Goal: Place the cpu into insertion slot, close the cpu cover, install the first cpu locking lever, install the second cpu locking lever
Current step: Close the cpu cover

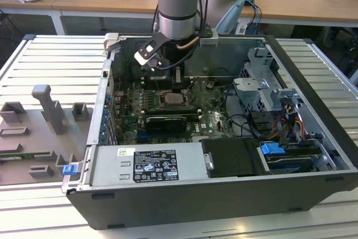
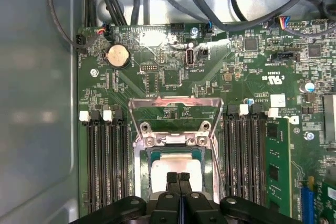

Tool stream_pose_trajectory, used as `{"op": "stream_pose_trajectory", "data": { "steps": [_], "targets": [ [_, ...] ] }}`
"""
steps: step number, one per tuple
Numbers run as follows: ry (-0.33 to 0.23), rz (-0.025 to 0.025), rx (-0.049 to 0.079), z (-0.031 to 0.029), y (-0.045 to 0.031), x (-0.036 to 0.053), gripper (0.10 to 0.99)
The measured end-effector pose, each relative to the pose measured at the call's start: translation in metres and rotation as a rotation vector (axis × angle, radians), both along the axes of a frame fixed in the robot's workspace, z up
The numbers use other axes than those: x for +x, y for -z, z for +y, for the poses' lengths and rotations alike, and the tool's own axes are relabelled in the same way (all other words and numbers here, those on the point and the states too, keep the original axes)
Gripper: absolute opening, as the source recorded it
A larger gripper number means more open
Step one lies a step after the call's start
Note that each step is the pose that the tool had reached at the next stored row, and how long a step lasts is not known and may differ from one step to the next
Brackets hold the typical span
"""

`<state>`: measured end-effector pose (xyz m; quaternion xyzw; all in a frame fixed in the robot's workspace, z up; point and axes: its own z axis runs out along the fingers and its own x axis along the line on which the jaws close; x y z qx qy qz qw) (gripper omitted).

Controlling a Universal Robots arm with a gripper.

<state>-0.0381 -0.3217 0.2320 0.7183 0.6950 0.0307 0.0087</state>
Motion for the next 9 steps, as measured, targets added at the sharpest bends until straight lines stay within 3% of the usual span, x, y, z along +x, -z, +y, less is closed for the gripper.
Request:
{"op": "stream_pose_trajectory", "data": {
  "steps": [9],
  "targets": [
    [0.000, -0.0002, -0.001, 0.0000, -0.0155, 0.0000, 0.106]
  ]
}}
